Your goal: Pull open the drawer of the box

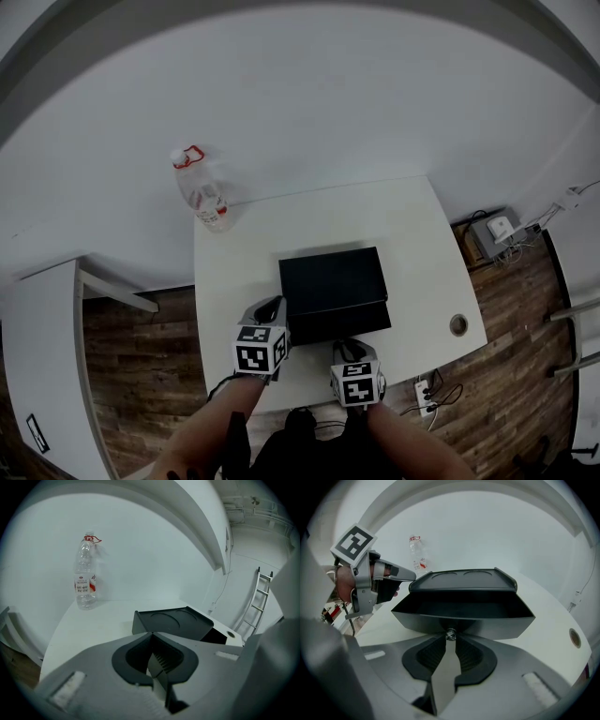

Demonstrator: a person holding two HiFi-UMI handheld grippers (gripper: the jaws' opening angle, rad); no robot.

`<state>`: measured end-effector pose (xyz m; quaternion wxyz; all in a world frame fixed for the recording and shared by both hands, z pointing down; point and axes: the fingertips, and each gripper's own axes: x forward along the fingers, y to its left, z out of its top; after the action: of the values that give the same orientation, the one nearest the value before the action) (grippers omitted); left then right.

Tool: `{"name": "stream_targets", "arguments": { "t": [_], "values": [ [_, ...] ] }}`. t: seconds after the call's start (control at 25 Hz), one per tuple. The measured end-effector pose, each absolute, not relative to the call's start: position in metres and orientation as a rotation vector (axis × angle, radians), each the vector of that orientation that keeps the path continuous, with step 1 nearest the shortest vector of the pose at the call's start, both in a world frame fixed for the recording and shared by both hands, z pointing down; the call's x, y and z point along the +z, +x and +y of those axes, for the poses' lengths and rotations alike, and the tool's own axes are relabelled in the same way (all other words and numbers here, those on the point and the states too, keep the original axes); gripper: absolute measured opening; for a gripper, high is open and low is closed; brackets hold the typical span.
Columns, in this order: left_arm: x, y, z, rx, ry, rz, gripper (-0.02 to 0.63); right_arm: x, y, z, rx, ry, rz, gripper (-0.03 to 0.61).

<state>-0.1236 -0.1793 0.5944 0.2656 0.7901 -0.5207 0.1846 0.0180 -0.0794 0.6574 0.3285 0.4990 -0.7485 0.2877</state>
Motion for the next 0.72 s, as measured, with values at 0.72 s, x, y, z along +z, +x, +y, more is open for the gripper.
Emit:
{"name": "stream_targets", "arguments": {
  "t": [0.72],
  "values": [
    [0.595, -0.124, -0.181, 0.461, 2.114, -1.389, 0.006, 0.657, 0.026, -0.044, 0.778, 1.289, -1.952, 0.069]
  ]
}}
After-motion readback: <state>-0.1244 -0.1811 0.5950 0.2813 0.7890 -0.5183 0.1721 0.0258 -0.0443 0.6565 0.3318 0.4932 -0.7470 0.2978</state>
